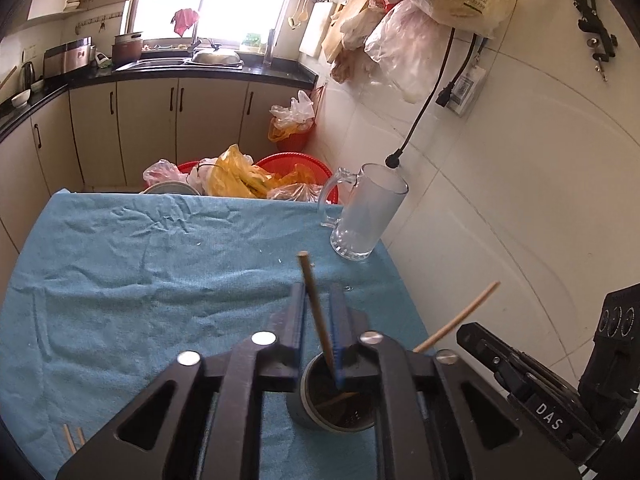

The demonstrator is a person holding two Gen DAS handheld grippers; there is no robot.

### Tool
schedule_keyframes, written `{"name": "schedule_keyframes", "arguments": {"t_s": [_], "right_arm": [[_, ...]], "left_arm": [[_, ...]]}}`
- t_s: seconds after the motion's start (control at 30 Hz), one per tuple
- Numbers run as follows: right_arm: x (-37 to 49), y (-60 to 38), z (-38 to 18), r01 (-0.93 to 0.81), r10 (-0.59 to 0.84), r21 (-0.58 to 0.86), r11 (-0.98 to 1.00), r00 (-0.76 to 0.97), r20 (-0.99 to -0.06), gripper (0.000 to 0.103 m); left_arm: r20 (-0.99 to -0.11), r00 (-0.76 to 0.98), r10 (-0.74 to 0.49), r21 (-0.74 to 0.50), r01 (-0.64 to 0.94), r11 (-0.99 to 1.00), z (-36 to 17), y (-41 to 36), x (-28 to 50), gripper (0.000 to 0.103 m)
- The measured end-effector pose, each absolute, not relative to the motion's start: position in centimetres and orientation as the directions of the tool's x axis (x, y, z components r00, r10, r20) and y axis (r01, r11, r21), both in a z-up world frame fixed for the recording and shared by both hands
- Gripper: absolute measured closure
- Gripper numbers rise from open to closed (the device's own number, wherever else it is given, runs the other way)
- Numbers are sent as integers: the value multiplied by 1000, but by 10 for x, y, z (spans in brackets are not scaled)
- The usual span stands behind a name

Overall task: Organize utensils
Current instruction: 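Open the left gripper over the black cup while the right gripper opens too, then move both grippers back down to the remaining chopsticks on the towel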

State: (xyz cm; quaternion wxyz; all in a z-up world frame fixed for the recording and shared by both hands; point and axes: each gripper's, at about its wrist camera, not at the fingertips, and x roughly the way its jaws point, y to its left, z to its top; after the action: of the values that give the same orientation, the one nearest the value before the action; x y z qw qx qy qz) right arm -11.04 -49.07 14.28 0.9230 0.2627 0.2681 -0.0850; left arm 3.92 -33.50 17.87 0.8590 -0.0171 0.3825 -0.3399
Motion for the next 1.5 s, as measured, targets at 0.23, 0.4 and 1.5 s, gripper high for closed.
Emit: {"name": "schedule_keyframes", "arguments": {"t_s": [0.23, 0.4, 1.5], "right_arm": [[-131, -492, 161, 300, -52, 438, 848, 868, -494, 79], [-162, -482, 177, 303, -106, 405, 863, 891, -441, 63], [-183, -323, 66, 217, 114, 361, 907, 699, -706, 45]], "left_arm": [[-614, 508, -604, -288, 569, 770, 195, -322, 30, 76], [-567, 551, -612, -282, 568, 773, 210, -294, 8, 66], [-795, 501, -343, -287, 188, 939, 59, -14, -51, 52]]}}
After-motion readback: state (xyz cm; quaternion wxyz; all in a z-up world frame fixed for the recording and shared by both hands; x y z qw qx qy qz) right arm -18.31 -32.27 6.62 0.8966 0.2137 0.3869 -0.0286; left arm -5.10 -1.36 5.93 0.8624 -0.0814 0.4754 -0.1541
